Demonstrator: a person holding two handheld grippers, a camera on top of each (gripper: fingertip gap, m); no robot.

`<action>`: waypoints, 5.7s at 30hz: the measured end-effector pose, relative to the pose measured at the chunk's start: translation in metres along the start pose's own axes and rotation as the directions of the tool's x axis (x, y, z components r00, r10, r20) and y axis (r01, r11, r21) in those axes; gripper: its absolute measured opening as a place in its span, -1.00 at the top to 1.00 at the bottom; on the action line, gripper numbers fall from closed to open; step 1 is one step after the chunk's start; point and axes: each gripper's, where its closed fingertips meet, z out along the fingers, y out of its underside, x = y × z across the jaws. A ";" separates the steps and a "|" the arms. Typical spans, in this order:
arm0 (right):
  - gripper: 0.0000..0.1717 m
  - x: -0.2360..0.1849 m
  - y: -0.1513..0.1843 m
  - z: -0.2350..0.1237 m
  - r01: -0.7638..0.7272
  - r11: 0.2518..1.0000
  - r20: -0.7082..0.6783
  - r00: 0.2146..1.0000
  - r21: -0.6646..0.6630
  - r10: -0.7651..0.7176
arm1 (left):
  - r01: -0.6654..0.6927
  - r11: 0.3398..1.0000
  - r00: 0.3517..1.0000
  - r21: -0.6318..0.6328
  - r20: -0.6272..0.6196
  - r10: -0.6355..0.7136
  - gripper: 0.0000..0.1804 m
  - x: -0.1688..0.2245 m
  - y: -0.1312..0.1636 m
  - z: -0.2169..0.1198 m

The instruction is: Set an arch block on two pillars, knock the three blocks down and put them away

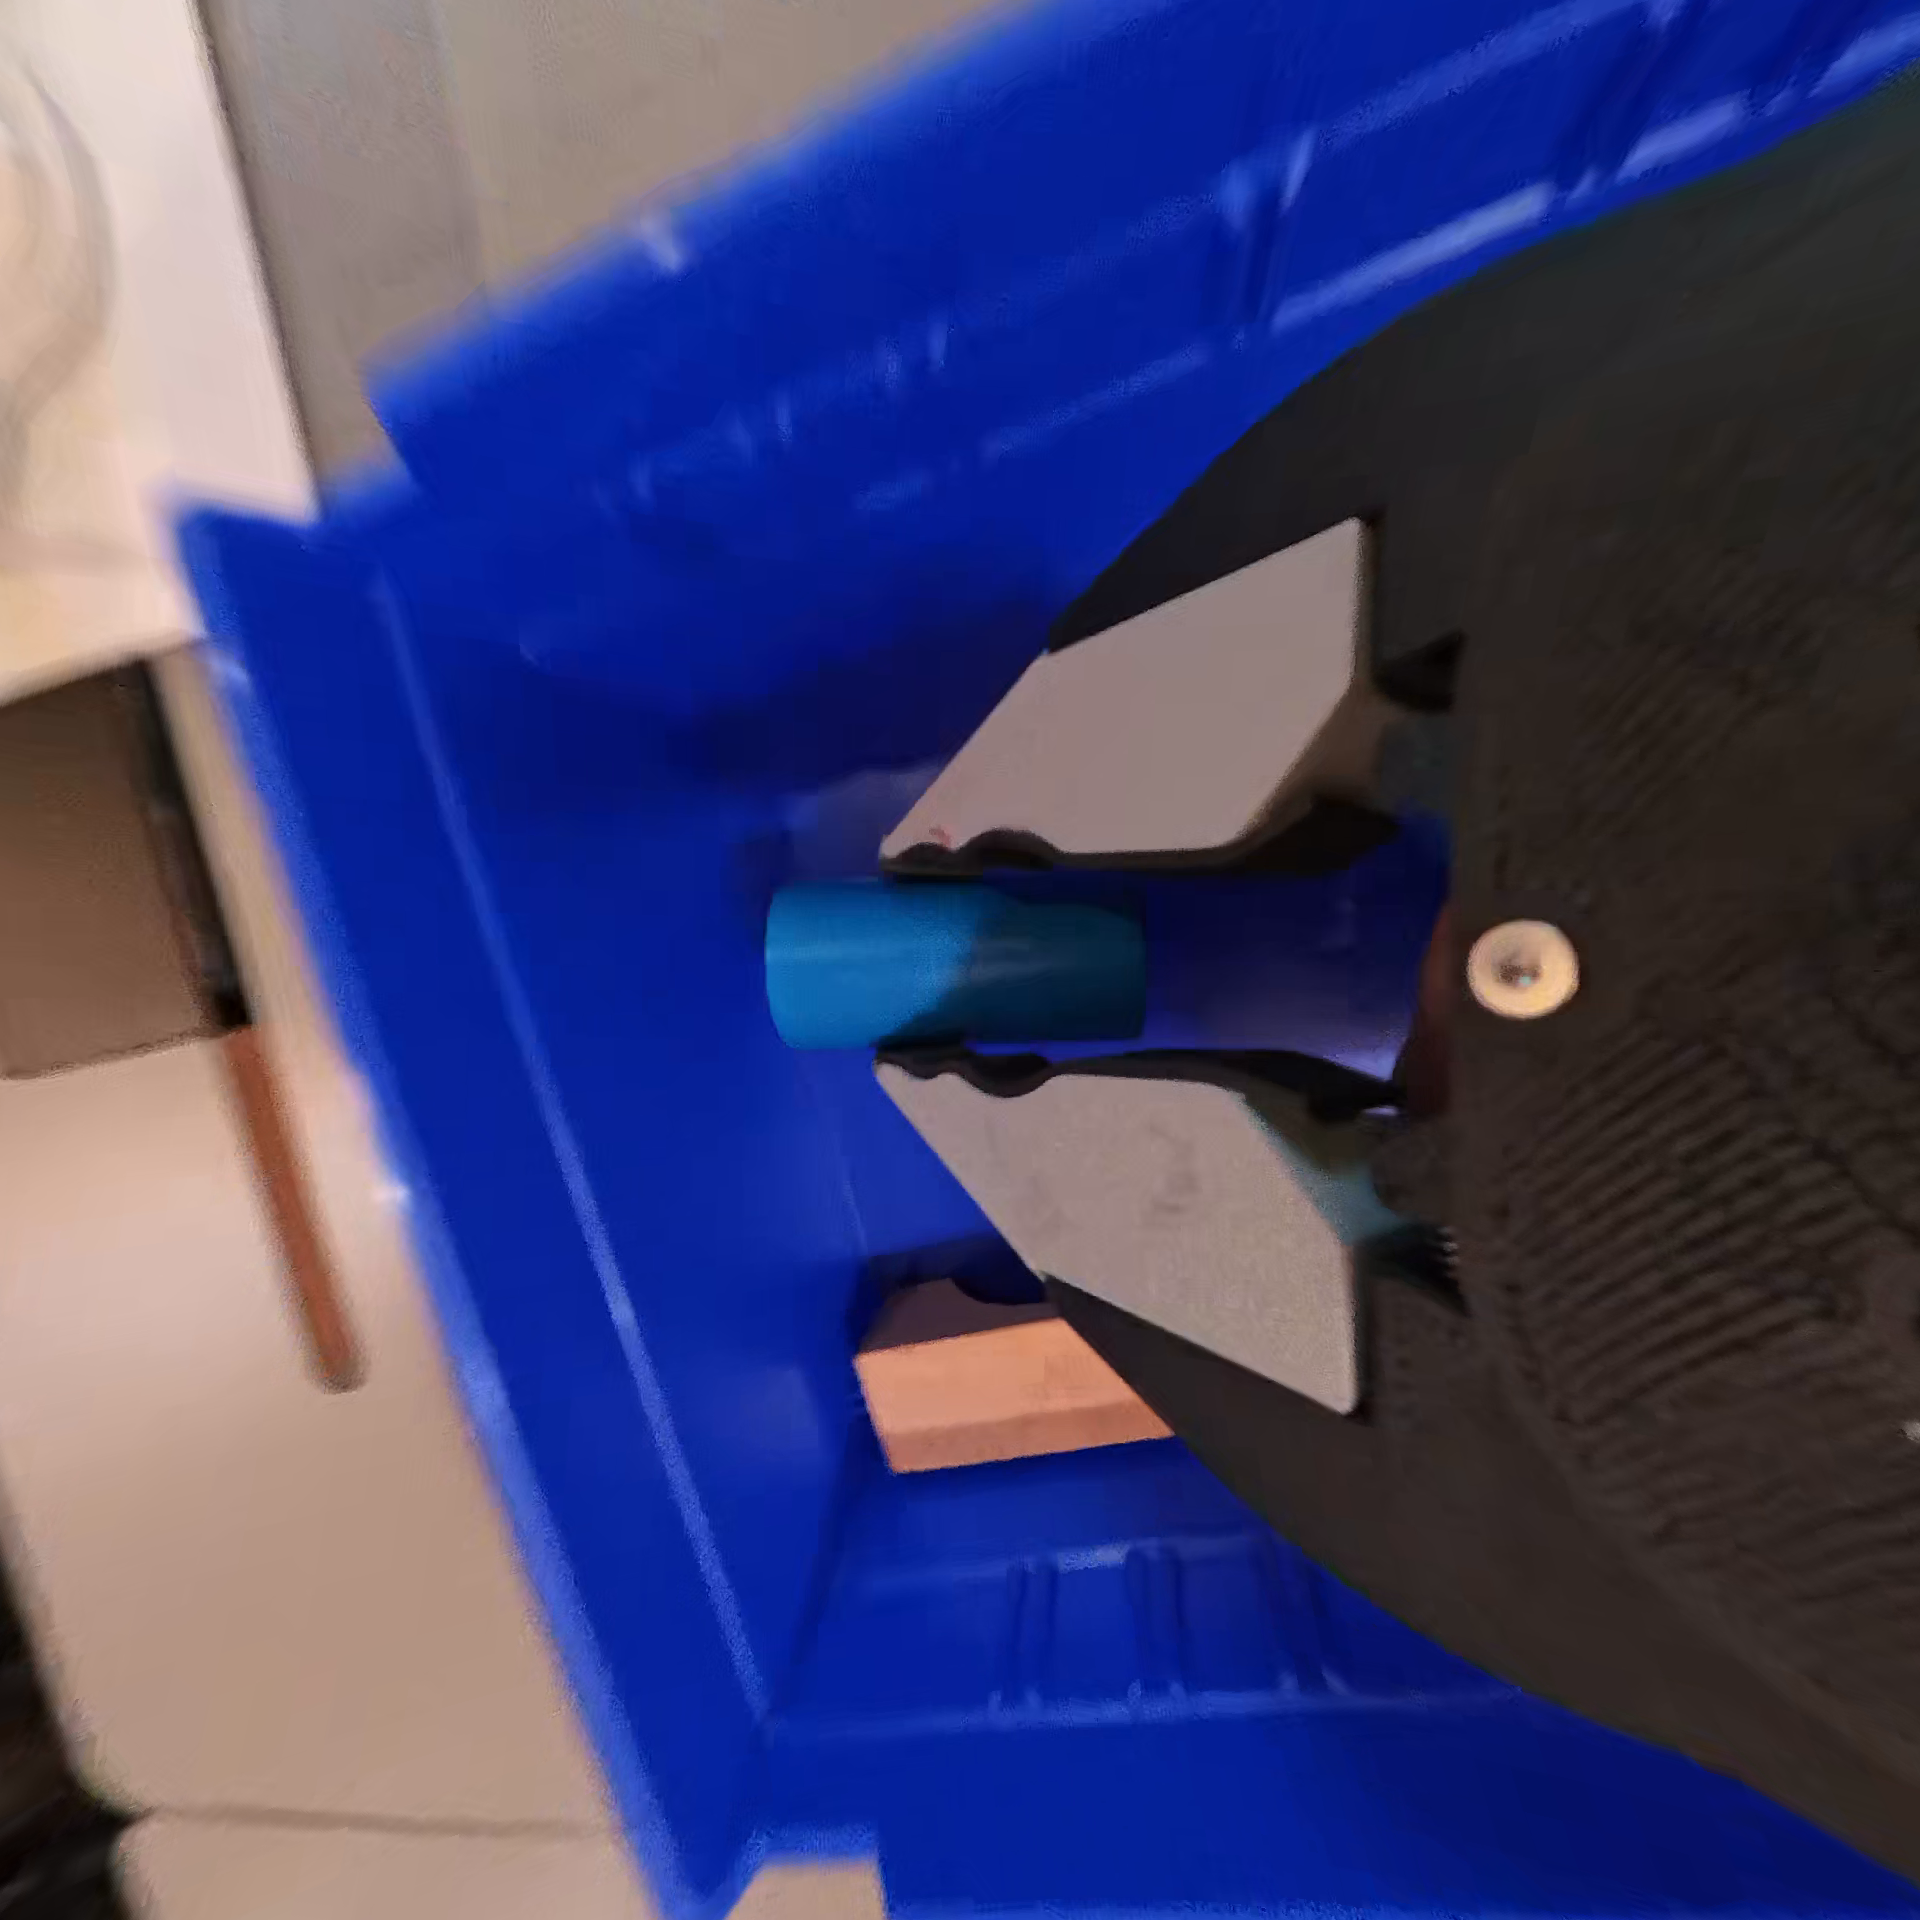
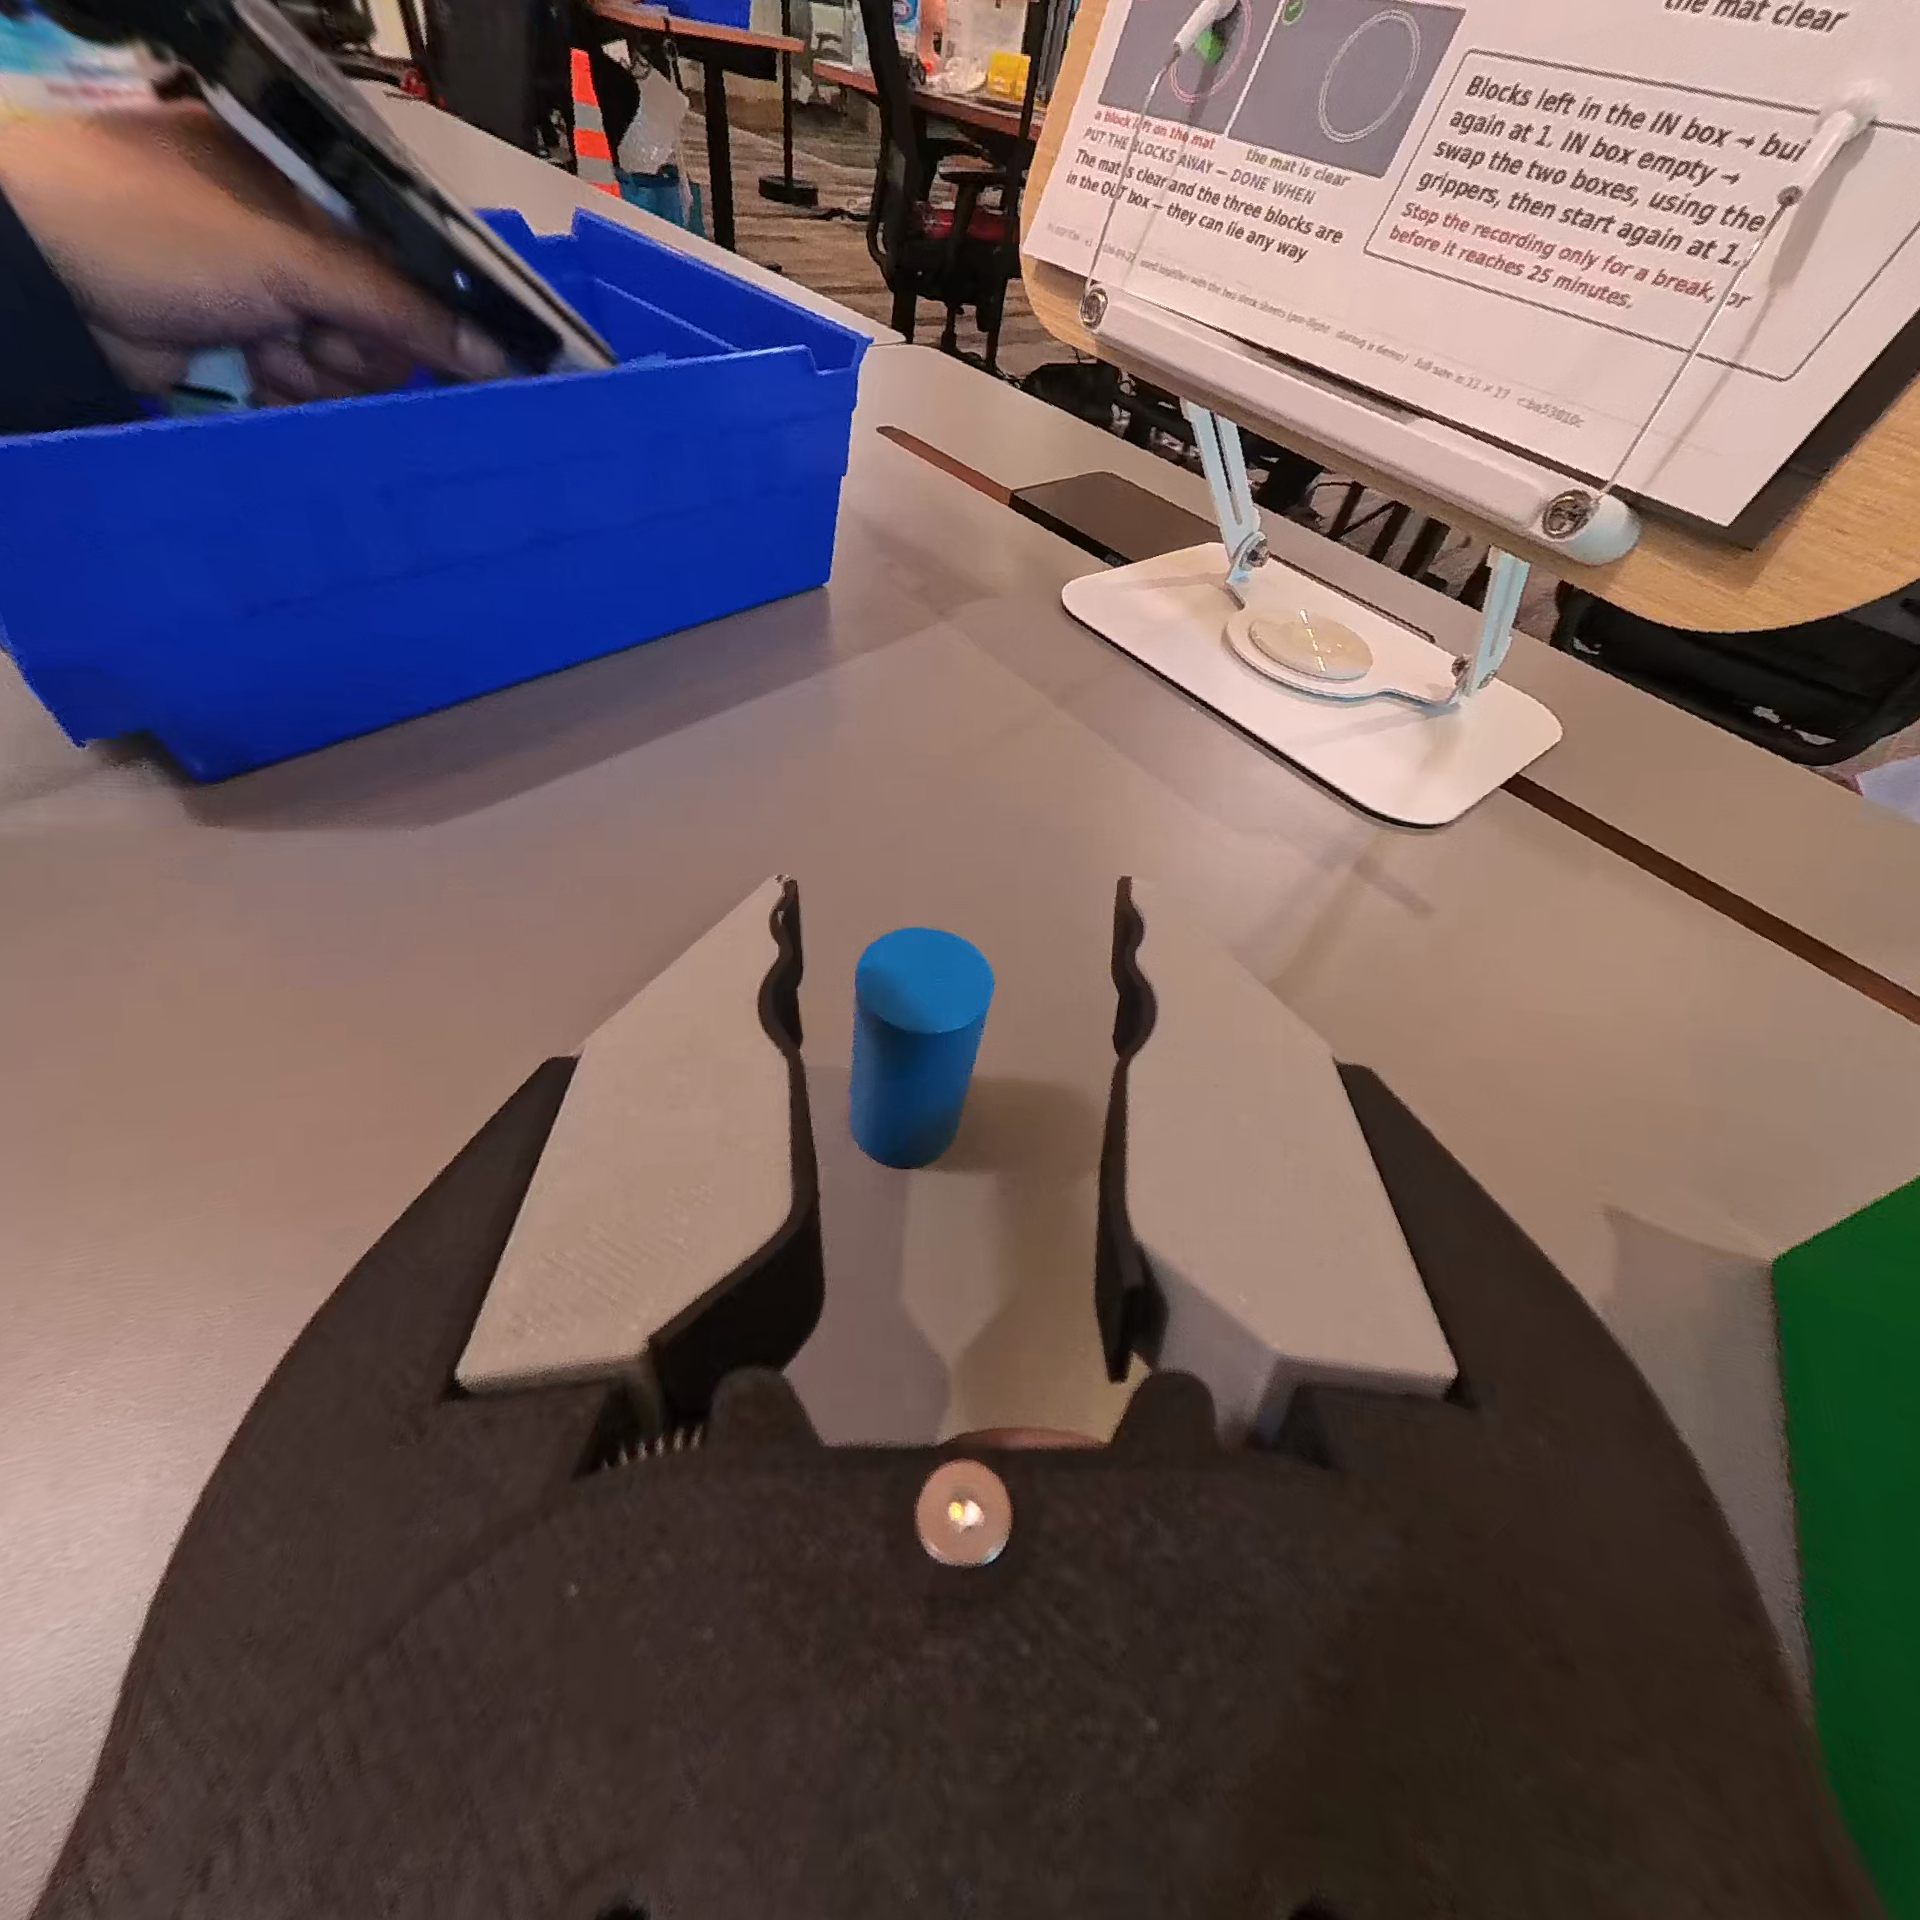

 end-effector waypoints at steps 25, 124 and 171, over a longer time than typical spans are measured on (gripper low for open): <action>0.39 -0.033 -0.061 -0.044 -0.491 0.857 0.573 0.753 0.158 0.325 | -0.216 0.551 0.774 0.806 -0.203 0.600 0.66 0.319 -0.031 -0.149; 0.66 0.038 0.002 -0.033 -0.238 0.971 0.079 0.968 -0.026 0.239 | -0.219 0.843 0.775 0.492 -0.437 0.457 0.49 0.304 0.007 -0.069; 0.66 0.000 0.045 0.004 0.015 0.979 0.276 0.960 -0.202 0.042 | -0.394 0.837 0.693 0.379 -0.476 0.542 0.68 0.296 0.027 -0.042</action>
